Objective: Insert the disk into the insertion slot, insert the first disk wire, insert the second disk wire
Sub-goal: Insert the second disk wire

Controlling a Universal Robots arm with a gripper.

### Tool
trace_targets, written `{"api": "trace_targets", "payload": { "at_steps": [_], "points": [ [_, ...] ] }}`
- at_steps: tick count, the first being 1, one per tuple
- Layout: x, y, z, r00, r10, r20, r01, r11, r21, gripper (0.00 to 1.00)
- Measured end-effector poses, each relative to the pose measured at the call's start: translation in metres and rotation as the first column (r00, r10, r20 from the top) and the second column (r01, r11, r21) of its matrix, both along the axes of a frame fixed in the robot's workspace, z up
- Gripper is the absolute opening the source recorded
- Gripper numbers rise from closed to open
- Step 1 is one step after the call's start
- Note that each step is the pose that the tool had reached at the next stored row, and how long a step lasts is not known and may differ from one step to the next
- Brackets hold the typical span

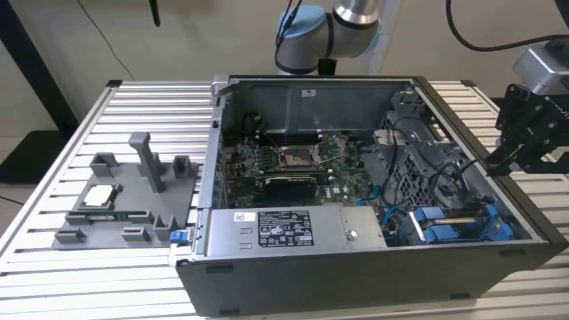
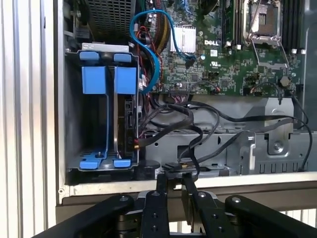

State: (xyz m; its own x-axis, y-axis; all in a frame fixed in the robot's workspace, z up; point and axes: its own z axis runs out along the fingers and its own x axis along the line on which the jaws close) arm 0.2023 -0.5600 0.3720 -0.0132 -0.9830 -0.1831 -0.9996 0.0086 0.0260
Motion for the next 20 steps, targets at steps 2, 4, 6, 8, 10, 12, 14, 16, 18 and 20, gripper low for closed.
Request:
{"api": "trace_targets", "payload": {
  "at_steps": [2,4,6,8,10,12,14,16,18,20],
  "points": [
    [0.000,-0.0003,-0.0013,1.0000,-0.008,-0.0036,0.008,1.0000,0.0001,0.27],
    [0.000,-0.0008,-0.0028,0.9998,-0.018,-0.0055,0.018,0.9998,0.0006,0.25],
    [0.000,-0.0010,-0.0039,0.9996,-0.028,-0.0067,0.028,0.9996,0.0027,0.18],
    [0.000,-0.0011,-0.0042,0.9994,-0.034,-0.0071,0.034,0.9994,0.0078,0.16],
    [-0.001,-0.0011,-0.0042,0.9994,-0.035,-0.0071,0.035,0.9993,0.0095,0.16],
    [-0.002,-0.0011,-0.0027,0.9994,-0.035,-0.0071,0.035,0.9993,0.0103,0.16],
    [-0.004,-0.0011,-0.0001,0.9994,-0.035,-0.0071,0.035,0.9993,0.0106,0.16],
    [-0.007,-0.0011,0.0027,0.9994,-0.035,-0.0071,0.035,0.9993,0.0106,0.16],
    [-0.011,-0.0011,0.0045,0.9994,-0.035,-0.0072,0.035,0.9993,0.0109,0.16],
    [-0.016,-0.0011,0.0058,0.9994,-0.035,-0.0067,0.035,0.9993,0.0106,0.16]
  ]
}}
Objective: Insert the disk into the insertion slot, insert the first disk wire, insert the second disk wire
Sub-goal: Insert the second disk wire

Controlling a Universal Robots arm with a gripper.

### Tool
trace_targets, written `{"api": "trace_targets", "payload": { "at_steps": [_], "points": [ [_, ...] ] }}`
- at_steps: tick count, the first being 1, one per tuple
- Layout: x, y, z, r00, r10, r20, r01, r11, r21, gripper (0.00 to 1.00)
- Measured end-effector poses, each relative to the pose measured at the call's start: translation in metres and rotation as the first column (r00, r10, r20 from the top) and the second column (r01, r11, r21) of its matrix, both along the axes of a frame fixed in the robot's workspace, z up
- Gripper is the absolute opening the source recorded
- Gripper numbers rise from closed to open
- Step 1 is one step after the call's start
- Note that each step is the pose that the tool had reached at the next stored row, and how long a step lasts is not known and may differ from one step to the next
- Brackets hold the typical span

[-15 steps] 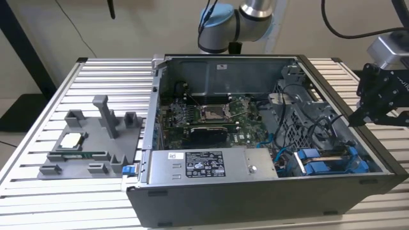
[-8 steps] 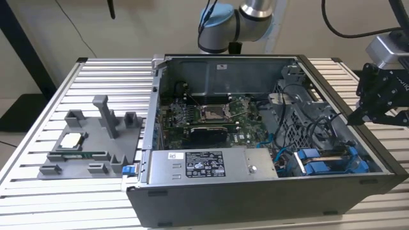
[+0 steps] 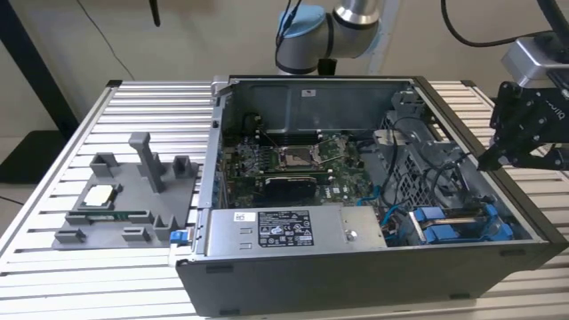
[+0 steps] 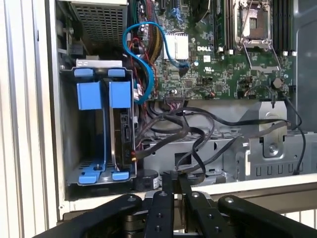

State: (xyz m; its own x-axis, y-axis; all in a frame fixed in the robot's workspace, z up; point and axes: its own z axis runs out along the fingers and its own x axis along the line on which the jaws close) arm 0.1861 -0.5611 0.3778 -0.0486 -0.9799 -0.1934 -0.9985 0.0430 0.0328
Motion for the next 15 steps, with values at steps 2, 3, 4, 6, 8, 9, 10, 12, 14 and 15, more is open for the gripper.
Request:
{"api": "trace_targets", "payload": {
  "at_steps": [2,3,4,6,8,9,10,12,14,15],
  "points": [
    [-0.006,0.0000,0.0006,1.0000,0.000,0.0024,0.000,1.0000,0.0001,0.16],
    [-0.010,0.0000,0.0008,1.0000,0.000,0.0048,0.000,1.0000,-0.0004,0.16],
    [-0.013,0.0000,0.0009,1.0000,0.000,0.0077,0.000,1.0000,-0.0009,0.16],
    [-0.020,0.0000,0.0012,0.9999,0.000,0.0142,0.000,1.0000,-0.0018,0.16],
    [-0.027,0.0000,0.0016,0.9998,0.000,0.0207,0.000,1.0000,-0.0033,0.16],
    [-0.030,-0.0001,0.0019,0.9997,0.000,0.0239,0.000,1.0000,-0.0045,0.16],
    [-0.033,-0.0001,0.0023,0.9996,0.000,0.0273,0.000,1.0000,-0.0059,0.16],
    [-0.039,-0.0001,0.0027,0.9994,0.000,0.0353,0.000,1.0000,-0.0098,0.16],
    [-0.045,-0.0002,0.0030,0.9990,0.000,0.0440,0.000,0.9999,-0.0161,0.16],
    [-0.047,-0.0002,0.0030,0.9988,0.001,0.0492,0.000,0.9998,-0.0198,0.16]
  ]
}}
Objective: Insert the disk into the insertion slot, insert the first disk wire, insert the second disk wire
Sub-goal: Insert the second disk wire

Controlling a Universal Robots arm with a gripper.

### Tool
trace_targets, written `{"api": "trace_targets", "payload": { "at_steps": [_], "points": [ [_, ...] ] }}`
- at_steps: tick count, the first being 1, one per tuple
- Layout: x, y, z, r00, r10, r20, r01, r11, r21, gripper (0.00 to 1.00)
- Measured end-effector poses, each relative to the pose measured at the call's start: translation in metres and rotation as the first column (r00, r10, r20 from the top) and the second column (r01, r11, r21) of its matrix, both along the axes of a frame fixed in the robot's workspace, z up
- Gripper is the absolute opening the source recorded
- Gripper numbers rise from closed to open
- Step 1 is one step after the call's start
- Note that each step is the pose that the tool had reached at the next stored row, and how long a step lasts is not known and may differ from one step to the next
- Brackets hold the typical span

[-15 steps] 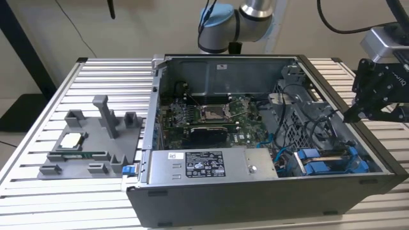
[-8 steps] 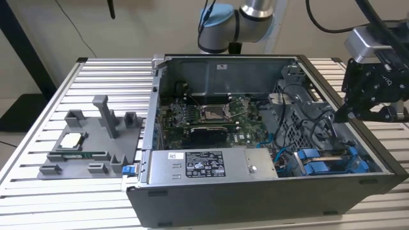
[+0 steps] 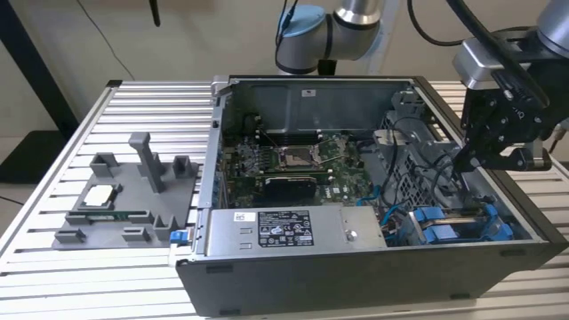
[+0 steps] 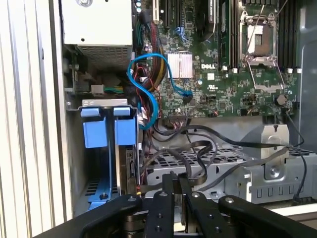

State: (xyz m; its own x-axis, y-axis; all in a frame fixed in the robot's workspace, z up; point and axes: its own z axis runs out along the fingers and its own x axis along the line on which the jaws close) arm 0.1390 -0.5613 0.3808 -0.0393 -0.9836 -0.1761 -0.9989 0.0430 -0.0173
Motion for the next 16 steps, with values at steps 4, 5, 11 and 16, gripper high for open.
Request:
{"api": "trace_targets", "payload": {
  "at_steps": [4,5,11,16],
  "points": [
    [-0.009,-0.0003,0.0000,0.9996,0.000,0.0282,0.000,1.0000,-0.0092,0.16],
    [-0.011,-0.0006,0.0000,0.9993,0.001,0.0366,0.000,0.9999,-0.0101,0.16],
    [-0.023,-0.0026,0.0000,0.9969,0.002,0.0783,-0.001,0.9999,-0.0125,0.16],
    [-0.024,-0.0025,0.0000,0.9969,0.002,0.0792,-0.001,0.9999,-0.0124,0.16]
  ]
}}
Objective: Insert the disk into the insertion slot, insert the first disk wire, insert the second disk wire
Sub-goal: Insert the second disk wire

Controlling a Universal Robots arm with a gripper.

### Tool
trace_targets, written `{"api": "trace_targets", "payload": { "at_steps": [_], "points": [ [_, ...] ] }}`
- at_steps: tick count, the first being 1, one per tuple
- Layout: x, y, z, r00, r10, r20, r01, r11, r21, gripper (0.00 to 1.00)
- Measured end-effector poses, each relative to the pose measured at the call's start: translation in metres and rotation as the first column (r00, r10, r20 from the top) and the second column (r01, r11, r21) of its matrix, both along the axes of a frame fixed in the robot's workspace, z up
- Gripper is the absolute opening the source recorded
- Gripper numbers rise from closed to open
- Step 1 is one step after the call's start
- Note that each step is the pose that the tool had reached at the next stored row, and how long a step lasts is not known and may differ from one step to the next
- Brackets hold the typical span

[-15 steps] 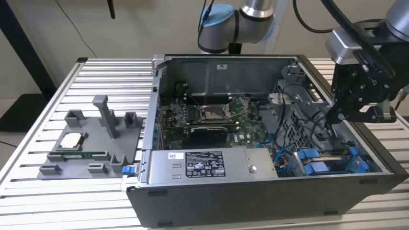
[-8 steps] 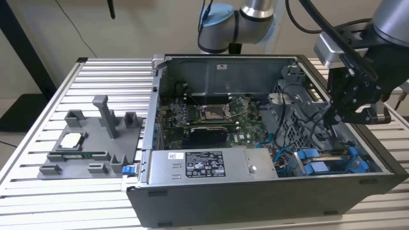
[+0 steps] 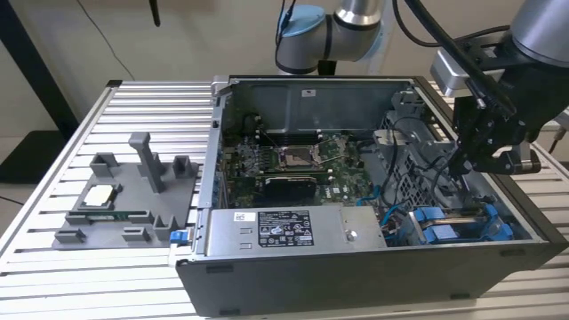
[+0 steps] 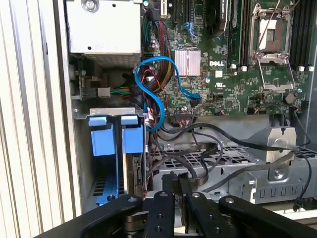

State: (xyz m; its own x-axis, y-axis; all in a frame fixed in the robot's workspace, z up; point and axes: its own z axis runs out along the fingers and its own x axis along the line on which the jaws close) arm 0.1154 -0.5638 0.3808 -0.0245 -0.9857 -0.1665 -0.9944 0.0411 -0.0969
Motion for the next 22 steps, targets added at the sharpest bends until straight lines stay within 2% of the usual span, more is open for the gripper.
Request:
{"api": "trace_targets", "payload": {
  "at_steps": [5,11,12,16,22],
  "points": [
    [0.000,0.0001,-0.0008,1.0000,0.000,0.0012,0.000,1.0000,-0.0008,0.16],
    [-0.001,-0.0004,-0.0047,1.0000,0.000,0.0085,0.000,1.0000,-0.0063,0.16],
    [-0.003,-0.0009,-0.0077,0.9999,0.000,0.0109,0.000,0.9999,-0.0126,0.16],
    [-0.003,-0.0015,-0.0099,0.9999,0.000,0.0109,0.000,0.9997,-0.0245,0.16],
    [-0.003,-0.0016,-0.0104,0.9999,0.000,0.0110,0.000,0.9997,-0.0261,0.16]
  ]
}}
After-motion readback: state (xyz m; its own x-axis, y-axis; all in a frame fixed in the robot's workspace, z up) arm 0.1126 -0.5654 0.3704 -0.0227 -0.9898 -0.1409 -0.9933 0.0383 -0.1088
